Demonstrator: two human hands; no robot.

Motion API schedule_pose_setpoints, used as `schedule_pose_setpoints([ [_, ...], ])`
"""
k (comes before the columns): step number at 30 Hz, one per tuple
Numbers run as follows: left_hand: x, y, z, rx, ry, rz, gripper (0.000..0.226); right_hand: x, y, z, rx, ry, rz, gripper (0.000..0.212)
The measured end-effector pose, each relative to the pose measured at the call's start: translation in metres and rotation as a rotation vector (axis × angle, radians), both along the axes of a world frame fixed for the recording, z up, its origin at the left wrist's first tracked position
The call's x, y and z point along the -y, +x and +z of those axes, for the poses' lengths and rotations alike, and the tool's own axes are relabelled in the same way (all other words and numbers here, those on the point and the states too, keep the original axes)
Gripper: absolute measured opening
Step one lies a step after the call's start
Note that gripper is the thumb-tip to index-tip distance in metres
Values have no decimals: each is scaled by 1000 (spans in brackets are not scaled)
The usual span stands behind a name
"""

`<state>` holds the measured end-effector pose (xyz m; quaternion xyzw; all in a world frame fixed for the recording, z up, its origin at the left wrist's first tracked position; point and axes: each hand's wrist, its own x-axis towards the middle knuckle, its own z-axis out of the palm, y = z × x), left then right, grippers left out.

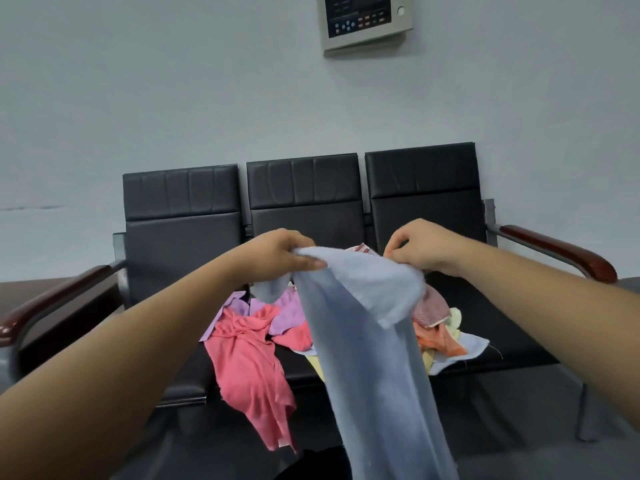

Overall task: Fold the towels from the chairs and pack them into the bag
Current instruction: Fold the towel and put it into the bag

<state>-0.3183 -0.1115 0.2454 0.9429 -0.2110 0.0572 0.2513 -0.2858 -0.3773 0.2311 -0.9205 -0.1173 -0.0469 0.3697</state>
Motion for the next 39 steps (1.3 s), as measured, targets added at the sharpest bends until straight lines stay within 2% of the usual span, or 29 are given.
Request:
schedule_pose_setpoints([
  [3,10,-3,-2,-146,-285,-34,15,-22,-15,-9,140,116,110,9],
  [5,18,-4,-4,-197,-344,-56,17,-39,-29,-17,136,247,223,17],
  [8,25,-1,-9,-239,-393,-65,19,-57,-35,-31,100,258,275,19],
  [10,23,2,-11,-180,-310,-33,20,-61,-30,-38,129,261,218,11],
  [13,9,10,-16,-35,-58,-4,21,-61,-22,-44,143,263,194,11],
  [16,-6,10,-18,-48,33,-8,32,-56,-17,-49,127,191,195,15],
  [20,-16,12,-22,32,182,43,11,-51,-10,-58,194,71,150,6],
  [22,-22,14,-26,34,245,96,18,-48,-5,-61,214,57,139,10],
  [26,-28,17,-33,38,184,122,23,-47,-4,-60,188,44,185,32],
  [28,-30,18,-36,43,153,129,25,-49,-9,-57,187,-58,214,17],
  [30,-33,22,-41,46,110,131,14,-49,-11,-56,174,-168,226,7],
  [32,-34,22,-47,31,100,114,5,-45,-9,-58,130,-182,205,23],
  [34,-35,24,-52,2,126,72,8,-40,-5,-60,91,-190,203,32],
  [37,-40,25,-54,-28,169,49,10,-29,5,-66,58,-252,205,31],
  [39,-47,29,-57,-40,228,66,9,-20,9,-70,66,-217,177,24],
])
